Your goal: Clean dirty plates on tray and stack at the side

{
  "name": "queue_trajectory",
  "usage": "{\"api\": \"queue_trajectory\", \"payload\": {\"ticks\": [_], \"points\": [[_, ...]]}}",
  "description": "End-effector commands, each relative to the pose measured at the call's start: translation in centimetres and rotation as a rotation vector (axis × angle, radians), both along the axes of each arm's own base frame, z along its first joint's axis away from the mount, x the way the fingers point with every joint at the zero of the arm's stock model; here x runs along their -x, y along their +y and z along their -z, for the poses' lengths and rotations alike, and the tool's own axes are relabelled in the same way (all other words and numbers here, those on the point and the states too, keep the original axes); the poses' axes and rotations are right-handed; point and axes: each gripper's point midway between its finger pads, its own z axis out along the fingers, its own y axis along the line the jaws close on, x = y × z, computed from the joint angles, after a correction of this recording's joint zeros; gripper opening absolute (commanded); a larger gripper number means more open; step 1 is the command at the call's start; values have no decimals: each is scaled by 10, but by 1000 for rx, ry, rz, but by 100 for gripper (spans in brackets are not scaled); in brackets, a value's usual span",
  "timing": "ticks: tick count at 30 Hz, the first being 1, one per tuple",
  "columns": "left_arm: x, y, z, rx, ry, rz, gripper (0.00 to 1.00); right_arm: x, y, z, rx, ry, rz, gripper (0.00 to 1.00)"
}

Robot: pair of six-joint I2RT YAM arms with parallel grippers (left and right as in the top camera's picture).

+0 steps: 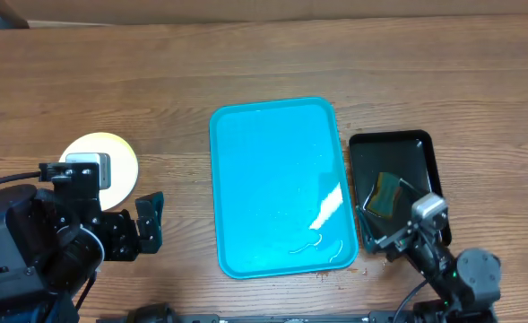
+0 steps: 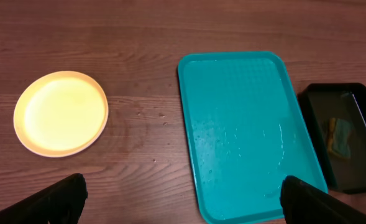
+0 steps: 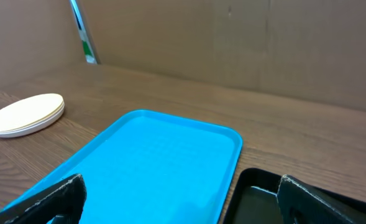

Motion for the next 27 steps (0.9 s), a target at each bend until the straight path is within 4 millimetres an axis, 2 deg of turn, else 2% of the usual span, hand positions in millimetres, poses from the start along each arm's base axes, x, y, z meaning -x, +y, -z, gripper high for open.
{"api": "queue_trajectory", "payload": {"ticks": [1, 8, 12, 27], "points": [[0, 0, -2, -7, -8, 3, 100, 2, 0, 7, -2, -42, -4, 100], [-1, 0, -2, -7, -8, 3, 100, -5, 1, 23, -3, -50, -4, 100], [-1, 0, -2, -7, -8, 3, 100, -9, 1, 16, -14, -138, -1, 100], [-1, 0, -2, -7, -8, 3, 100, -9, 1, 17, -13, -131, 1, 100]]}}
